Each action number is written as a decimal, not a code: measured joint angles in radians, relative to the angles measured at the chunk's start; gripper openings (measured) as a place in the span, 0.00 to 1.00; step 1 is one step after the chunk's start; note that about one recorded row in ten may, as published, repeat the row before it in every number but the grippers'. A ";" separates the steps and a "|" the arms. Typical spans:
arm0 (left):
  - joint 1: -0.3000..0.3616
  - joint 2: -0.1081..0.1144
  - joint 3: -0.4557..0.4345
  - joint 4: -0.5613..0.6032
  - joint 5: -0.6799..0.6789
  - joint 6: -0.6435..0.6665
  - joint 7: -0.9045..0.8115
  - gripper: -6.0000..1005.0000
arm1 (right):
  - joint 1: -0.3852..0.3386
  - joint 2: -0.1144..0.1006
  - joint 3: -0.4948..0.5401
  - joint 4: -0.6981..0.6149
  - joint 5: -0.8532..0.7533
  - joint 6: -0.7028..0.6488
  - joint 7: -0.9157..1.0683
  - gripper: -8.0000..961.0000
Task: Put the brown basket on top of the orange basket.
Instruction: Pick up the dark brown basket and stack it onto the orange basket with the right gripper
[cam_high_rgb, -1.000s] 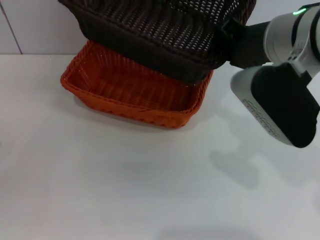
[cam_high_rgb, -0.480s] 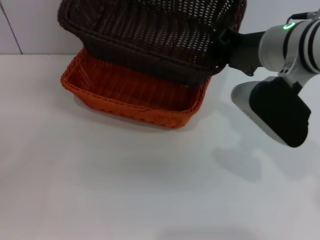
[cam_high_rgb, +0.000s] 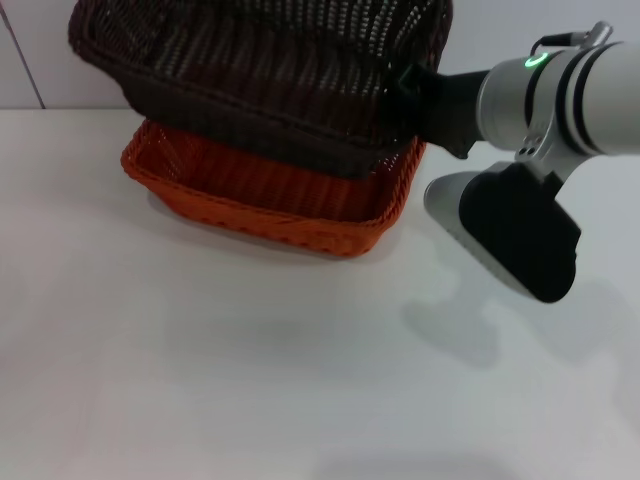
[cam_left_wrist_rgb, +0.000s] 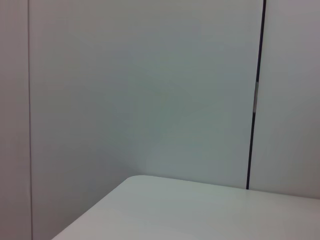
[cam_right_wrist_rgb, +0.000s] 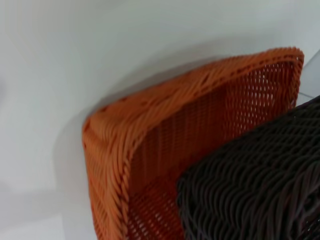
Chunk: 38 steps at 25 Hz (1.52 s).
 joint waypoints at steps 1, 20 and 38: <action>0.000 0.000 0.000 0.000 0.000 0.000 0.000 0.77 | 0.000 0.000 0.000 0.000 0.000 0.000 0.000 0.16; -0.005 0.001 0.003 0.004 0.000 -0.001 0.000 0.77 | -0.112 0.001 -0.038 -0.051 0.004 -0.038 0.066 0.17; -0.010 0.000 0.003 0.000 0.000 -0.013 0.000 0.77 | -0.164 0.004 -0.076 -0.093 -0.088 -0.028 0.160 0.61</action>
